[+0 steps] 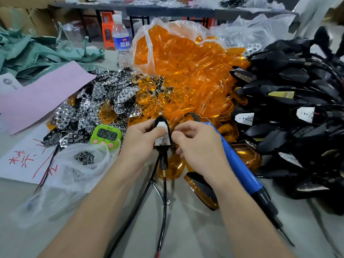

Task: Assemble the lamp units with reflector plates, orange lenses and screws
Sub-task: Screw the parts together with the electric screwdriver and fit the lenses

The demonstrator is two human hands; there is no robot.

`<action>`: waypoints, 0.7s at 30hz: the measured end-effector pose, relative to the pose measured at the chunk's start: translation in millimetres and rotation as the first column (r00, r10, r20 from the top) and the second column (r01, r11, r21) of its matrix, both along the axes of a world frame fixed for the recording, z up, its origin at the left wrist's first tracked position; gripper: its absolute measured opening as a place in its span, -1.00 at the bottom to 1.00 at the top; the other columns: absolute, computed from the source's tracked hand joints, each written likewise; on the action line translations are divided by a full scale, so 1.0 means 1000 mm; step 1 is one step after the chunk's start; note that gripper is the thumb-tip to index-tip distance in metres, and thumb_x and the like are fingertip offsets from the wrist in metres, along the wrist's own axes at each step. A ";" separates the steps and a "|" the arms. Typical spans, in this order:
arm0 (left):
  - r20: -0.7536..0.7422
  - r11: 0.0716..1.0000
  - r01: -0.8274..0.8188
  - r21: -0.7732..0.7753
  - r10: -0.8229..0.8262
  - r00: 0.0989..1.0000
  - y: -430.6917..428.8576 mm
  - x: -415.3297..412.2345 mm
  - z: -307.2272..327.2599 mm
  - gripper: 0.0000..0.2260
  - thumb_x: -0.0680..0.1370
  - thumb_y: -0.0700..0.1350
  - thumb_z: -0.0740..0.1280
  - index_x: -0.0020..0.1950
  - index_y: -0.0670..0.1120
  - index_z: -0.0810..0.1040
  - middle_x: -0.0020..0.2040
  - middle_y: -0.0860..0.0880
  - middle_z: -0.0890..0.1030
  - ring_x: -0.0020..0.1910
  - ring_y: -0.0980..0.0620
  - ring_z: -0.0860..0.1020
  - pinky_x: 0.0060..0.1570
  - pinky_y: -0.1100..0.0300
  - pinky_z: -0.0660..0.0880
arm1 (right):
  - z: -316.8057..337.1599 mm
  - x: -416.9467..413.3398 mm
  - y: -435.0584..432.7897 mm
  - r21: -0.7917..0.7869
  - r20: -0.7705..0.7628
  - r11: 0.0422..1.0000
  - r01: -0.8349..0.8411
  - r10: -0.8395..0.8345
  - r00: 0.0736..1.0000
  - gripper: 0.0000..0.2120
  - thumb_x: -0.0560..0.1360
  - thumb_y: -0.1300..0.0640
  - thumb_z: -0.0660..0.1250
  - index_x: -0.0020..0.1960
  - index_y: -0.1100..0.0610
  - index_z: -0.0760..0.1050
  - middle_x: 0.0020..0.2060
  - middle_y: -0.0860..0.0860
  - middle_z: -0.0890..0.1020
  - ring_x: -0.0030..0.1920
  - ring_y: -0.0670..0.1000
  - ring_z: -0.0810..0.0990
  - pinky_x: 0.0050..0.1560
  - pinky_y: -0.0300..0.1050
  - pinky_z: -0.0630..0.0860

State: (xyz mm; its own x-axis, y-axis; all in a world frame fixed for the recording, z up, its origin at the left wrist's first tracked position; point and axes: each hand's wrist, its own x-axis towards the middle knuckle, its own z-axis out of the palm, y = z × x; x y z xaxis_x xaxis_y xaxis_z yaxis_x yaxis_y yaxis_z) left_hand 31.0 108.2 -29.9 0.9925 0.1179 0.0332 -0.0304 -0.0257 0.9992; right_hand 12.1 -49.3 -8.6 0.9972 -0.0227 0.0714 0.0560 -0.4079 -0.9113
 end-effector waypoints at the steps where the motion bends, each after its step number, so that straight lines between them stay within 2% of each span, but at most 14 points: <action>1: -0.030 0.999 -0.033 -0.027 0.032 0.999 0.002 0.001 0.000 -0.84 0.53 -0.18 0.43 -0.07 0.05 0.78 -0.16 -0.06 0.73 -0.15 -0.05 0.67 -0.16 -0.01 0.69 | 0.003 0.002 -0.004 -0.040 0.025 0.999 0.023 -0.022 0.999 -0.94 0.51 -0.04 0.38 -0.07 -0.12 0.64 -0.23 -0.13 0.72 -0.22 -0.10 0.70 -0.13 -0.01 0.69; 2: -0.063 0.996 -0.061 -0.058 0.058 0.996 0.006 0.002 0.001 -0.80 0.57 -0.22 0.41 -0.06 0.04 0.78 -0.19 -0.04 0.72 -0.20 -0.02 0.67 -0.27 0.08 0.65 | 0.007 0.003 -0.009 -0.083 0.054 0.996 0.040 -0.036 0.998 -0.93 0.52 -0.01 0.37 -0.09 -0.12 0.64 -0.23 -0.15 0.71 -0.21 -0.12 0.70 -0.12 -0.03 0.69; 4: -0.106 0.989 -0.107 -0.099 0.097 0.990 0.013 0.005 0.003 -0.77 0.60 -0.24 0.36 -0.03 0.01 0.78 -0.19 -0.01 0.70 -0.23 0.04 0.63 -0.34 0.20 0.57 | 0.017 0.007 -0.019 -0.157 0.118 0.985 0.065 -0.046 0.992 -0.86 0.56 0.07 0.36 -0.12 -0.11 0.64 -0.28 -0.16 0.70 -0.26 -0.16 0.69 -0.21 -0.13 0.68; 6: -0.109 0.981 -0.149 -0.123 0.136 0.985 0.018 0.008 0.002 -0.76 0.61 -0.25 0.34 -0.01 0.01 0.78 -0.12 -0.02 0.68 -0.15 0.02 0.60 -0.27 0.20 0.56 | 0.026 0.017 -0.024 -0.246 0.192 0.965 0.094 -0.046 0.980 -0.80 0.59 0.14 0.33 -0.11 -0.11 0.64 -0.30 -0.16 0.68 -0.30 -0.20 0.67 -0.34 -0.30 0.59; 8: -0.103 0.975 -0.190 -0.113 0.179 0.978 0.020 0.011 0.001 -0.77 0.61 -0.23 0.35 0.03 0.03 0.77 -0.06 0.02 0.69 -0.06 0.01 0.60 -0.16 0.15 0.56 | 0.038 0.035 -0.021 -0.387 0.233 0.913 0.129 -0.038 0.972 -0.77 0.60 0.17 0.30 -0.09 -0.12 0.63 -0.23 -0.14 0.68 -0.31 -0.17 0.66 -0.38 -0.38 0.52; 9: -0.095 0.974 -0.214 -0.075 0.206 0.974 0.021 0.012 -0.002 -0.78 0.60 -0.22 0.37 0.04 0.05 0.76 -0.05 0.09 0.72 -0.02 0.05 0.62 -0.10 0.15 0.55 | 0.043 0.045 -0.018 -0.459 0.220 0.880 0.121 -0.020 0.975 -0.78 0.59 0.17 0.31 -0.04 -0.13 0.63 -0.16 -0.10 0.70 -0.25 -0.15 0.66 -0.32 -0.34 0.55; 11: -0.063 0.965 -0.260 0.035 0.262 0.963 0.022 0.014 -0.005 -0.77 0.58 -0.19 0.41 0.04 0.14 0.74 -0.05 0.26 0.73 0.05 0.21 0.64 -0.03 0.18 0.54 | 0.051 0.062 -0.008 -0.620 0.140 0.784 0.026 0.077 0.987 -0.81 0.58 0.07 0.36 0.16 -0.12 0.61 0.05 -0.04 0.70 -0.03 -0.02 0.66 -0.02 -0.10 0.63; 13: -0.029 0.955 -0.278 0.102 0.282 0.959 0.024 0.015 -0.007 -0.74 0.57 -0.18 0.43 0.14 0.16 0.72 -0.02 0.28 0.72 0.06 0.22 0.65 0.01 0.17 0.58 | 0.055 0.069 0.005 -0.799 0.019 0.592 -0.105 0.200 0.980 -0.52 0.52 -0.14 0.41 0.40 -0.05 0.47 0.19 0.00 0.65 0.15 0.10 0.61 0.25 0.14 0.51; 14: -0.008 0.954 -0.269 0.131 0.273 0.962 0.025 0.015 -0.009 -0.70 0.56 -0.18 0.44 0.22 0.13 0.71 0.06 0.26 0.70 0.07 0.25 0.64 0.06 0.16 0.58 | 0.054 0.070 0.011 -0.860 -0.018 0.494 -0.130 0.227 0.974 -0.42 0.50 -0.18 0.43 0.45 -0.02 0.42 0.20 0.01 0.64 0.19 0.13 0.59 0.30 0.18 0.43; 15: 0.015 0.953 -0.252 0.169 0.253 0.967 0.025 0.014 -0.009 -0.66 0.56 -0.18 0.44 0.29 0.12 0.68 0.13 0.25 0.68 0.06 0.34 0.61 0.09 0.20 0.56 | 0.054 0.069 0.016 -0.895 -0.021 0.427 -0.126 0.243 0.970 -0.42 0.49 -0.17 0.44 0.43 0.00 0.42 0.15 0.01 0.64 0.19 0.14 0.58 0.30 0.17 0.39; 16: 0.037 0.948 -0.233 0.216 0.231 0.972 0.026 0.014 -0.010 -0.64 0.55 -0.17 0.45 0.33 0.11 0.66 0.17 0.25 0.65 0.05 0.44 0.56 0.11 0.26 0.52 | 0.053 0.069 0.019 -0.906 -0.004 0.408 -0.113 0.258 0.966 -0.48 0.49 -0.13 0.46 0.38 0.00 0.45 0.08 -0.02 0.63 0.15 0.13 0.58 0.27 0.14 0.39; 18: 0.076 0.915 -0.224 0.337 0.211 0.975 0.026 0.013 -0.011 -0.64 0.55 -0.11 0.45 0.33 0.13 0.65 0.20 0.21 0.65 0.07 0.43 0.55 0.11 0.29 0.49 | 0.052 0.067 0.018 -0.880 0.050 0.468 -0.086 0.272 0.961 -0.64 0.47 0.00 0.50 0.24 -0.03 0.54 -0.06 -0.07 0.58 0.04 0.08 0.59 0.19 0.07 0.44; 20: 0.113 0.861 -0.241 0.448 0.213 0.971 0.025 0.011 -0.010 -0.67 0.57 -0.06 0.43 0.32 0.13 0.66 0.22 0.15 0.68 0.13 0.27 0.60 0.10 0.30 0.50 | 0.058 0.064 0.013 -0.806 0.094 0.589 -0.068 0.241 0.966 -0.77 0.44 0.16 0.51 0.03 -0.08 0.61 -0.08 -0.08 0.63 -0.06 0.02 0.63 0.07 -0.01 0.58; 21: 0.131 0.838 -0.251 0.484 0.214 0.968 0.024 0.010 -0.010 -0.68 0.57 -0.06 0.43 0.33 0.12 0.66 0.22 0.14 0.69 0.12 0.26 0.60 0.08 0.36 0.46 | 0.061 0.064 0.009 -0.747 0.096 0.661 -0.074 0.217 0.971 -0.78 0.44 0.21 0.50 -0.08 -0.11 0.61 -0.09 -0.08 0.65 -0.10 -0.01 0.65 0.00 -0.02 0.64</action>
